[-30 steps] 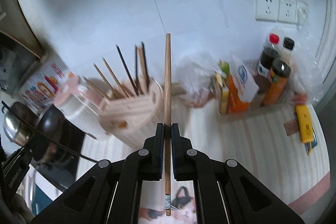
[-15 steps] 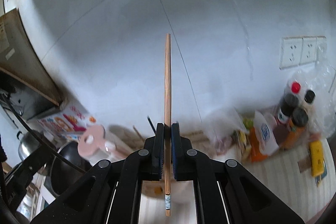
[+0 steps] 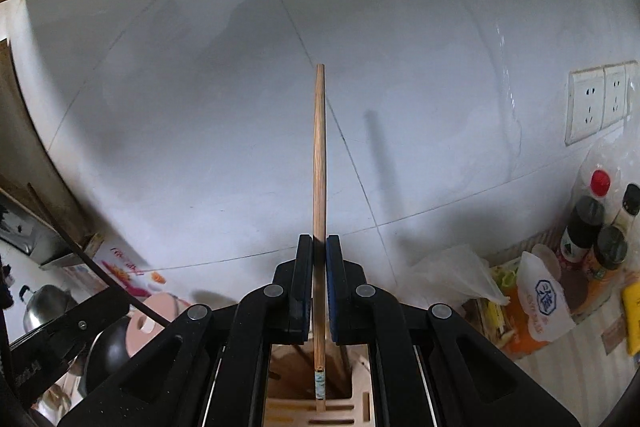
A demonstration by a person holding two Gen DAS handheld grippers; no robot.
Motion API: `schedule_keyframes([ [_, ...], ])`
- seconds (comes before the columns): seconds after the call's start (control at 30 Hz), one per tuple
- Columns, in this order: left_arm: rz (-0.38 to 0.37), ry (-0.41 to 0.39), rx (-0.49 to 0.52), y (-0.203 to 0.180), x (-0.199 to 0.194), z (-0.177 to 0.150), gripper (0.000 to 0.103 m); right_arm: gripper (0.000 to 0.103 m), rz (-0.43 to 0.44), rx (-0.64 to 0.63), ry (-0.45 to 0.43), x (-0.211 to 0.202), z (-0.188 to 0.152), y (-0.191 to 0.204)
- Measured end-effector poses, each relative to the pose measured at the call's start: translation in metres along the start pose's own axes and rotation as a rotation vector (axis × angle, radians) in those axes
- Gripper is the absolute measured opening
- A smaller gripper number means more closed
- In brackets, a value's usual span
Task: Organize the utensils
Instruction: 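Carry both chopsticks over the beige holder and lower them into its slots, then open both tools to release the chopsticks into the beige holder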
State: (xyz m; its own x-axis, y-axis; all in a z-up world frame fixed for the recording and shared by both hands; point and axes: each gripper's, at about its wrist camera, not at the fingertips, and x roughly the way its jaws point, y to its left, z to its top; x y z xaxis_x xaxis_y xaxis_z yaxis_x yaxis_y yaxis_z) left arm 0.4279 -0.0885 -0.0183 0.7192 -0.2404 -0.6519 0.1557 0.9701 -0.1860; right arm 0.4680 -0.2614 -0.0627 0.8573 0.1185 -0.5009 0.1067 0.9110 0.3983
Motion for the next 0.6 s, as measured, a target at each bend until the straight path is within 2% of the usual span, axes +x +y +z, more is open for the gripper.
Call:
schedule_keyframes([
  [0.2,-0.017,0.075,-0.008,0.001,0.02,-0.011,0.002,0.006,0.003,-0.046,-0.051,0.006,-0.015,-0.001],
  [0.33,-0.015,0.087,-0.005,0.0,0.023,-0.016,0.002,0.006,0.002,-0.097,-0.087,0.005,-0.022,0.002],
  [0.53,-0.005,0.099,-0.004,0.003,0.021,-0.021,0.003,0.006,0.015,-0.104,-0.16,-0.001,-0.029,0.002],
  [0.6,0.018,0.099,-0.011,0.006,0.016,-0.021,0.006,0.006,0.011,-0.125,-0.146,0.001,-0.035,0.004],
])
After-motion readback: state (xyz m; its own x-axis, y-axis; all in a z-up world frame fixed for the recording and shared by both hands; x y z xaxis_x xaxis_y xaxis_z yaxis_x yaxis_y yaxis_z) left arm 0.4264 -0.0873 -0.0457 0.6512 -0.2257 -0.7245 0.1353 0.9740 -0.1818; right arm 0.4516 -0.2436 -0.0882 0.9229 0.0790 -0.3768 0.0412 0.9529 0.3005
